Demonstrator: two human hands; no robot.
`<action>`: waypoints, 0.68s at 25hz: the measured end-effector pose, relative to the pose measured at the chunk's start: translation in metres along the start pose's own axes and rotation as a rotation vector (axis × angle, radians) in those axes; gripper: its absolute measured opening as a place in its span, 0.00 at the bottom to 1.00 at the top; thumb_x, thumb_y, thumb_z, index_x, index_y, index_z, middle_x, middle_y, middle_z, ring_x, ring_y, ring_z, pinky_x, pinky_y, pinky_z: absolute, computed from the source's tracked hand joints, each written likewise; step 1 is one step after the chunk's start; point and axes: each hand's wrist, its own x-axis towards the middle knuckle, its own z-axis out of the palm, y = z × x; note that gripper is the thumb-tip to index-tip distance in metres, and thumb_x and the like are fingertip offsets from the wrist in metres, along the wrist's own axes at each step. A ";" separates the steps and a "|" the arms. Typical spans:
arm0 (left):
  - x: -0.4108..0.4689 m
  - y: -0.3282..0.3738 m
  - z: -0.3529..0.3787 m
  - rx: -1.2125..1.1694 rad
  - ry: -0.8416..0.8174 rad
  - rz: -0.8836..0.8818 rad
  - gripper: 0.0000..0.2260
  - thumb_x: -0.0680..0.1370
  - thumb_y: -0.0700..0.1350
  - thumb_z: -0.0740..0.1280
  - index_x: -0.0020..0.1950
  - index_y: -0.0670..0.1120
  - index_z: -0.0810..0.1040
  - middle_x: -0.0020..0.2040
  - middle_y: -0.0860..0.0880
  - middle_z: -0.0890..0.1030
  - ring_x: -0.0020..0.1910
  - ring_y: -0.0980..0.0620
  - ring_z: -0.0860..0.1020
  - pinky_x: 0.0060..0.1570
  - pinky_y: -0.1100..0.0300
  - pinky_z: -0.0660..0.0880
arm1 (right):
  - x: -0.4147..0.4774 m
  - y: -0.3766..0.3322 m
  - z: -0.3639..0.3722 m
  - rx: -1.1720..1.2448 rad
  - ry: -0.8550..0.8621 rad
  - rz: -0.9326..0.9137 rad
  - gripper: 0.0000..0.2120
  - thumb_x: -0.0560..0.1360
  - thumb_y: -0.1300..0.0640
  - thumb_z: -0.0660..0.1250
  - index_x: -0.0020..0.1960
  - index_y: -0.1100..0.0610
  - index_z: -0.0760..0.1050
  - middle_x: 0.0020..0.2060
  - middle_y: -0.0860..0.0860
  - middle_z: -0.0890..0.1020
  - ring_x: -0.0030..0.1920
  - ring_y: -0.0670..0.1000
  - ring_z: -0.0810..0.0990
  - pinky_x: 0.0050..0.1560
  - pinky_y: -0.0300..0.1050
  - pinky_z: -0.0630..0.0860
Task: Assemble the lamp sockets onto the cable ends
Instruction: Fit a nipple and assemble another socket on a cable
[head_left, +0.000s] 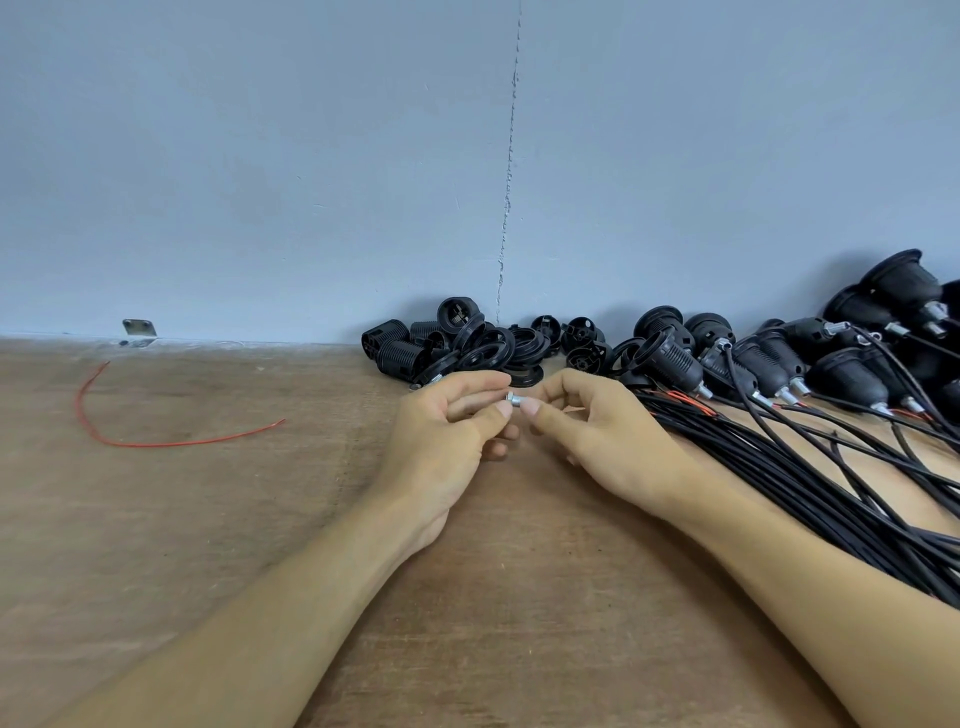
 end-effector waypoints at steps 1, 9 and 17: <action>0.000 0.000 0.001 0.004 -0.001 0.002 0.12 0.79 0.32 0.68 0.55 0.48 0.83 0.49 0.50 0.88 0.40 0.55 0.85 0.39 0.63 0.80 | 0.000 0.001 0.000 -0.021 -0.006 -0.004 0.08 0.80 0.49 0.67 0.45 0.53 0.80 0.36 0.46 0.83 0.31 0.39 0.75 0.38 0.37 0.69; 0.002 0.000 0.000 0.050 0.070 -0.024 0.09 0.76 0.40 0.76 0.55 0.45 0.82 0.47 0.45 0.85 0.32 0.53 0.81 0.33 0.61 0.79 | 0.000 -0.002 -0.004 0.240 -0.052 0.033 0.10 0.81 0.51 0.65 0.47 0.57 0.79 0.37 0.49 0.82 0.28 0.46 0.68 0.30 0.35 0.67; 0.003 0.001 -0.001 0.064 0.035 -0.031 0.09 0.75 0.46 0.77 0.52 0.45 0.84 0.40 0.47 0.86 0.31 0.52 0.80 0.32 0.61 0.78 | 0.000 -0.001 -0.005 0.263 -0.084 0.030 0.10 0.81 0.53 0.65 0.47 0.59 0.79 0.36 0.49 0.82 0.28 0.45 0.67 0.29 0.34 0.65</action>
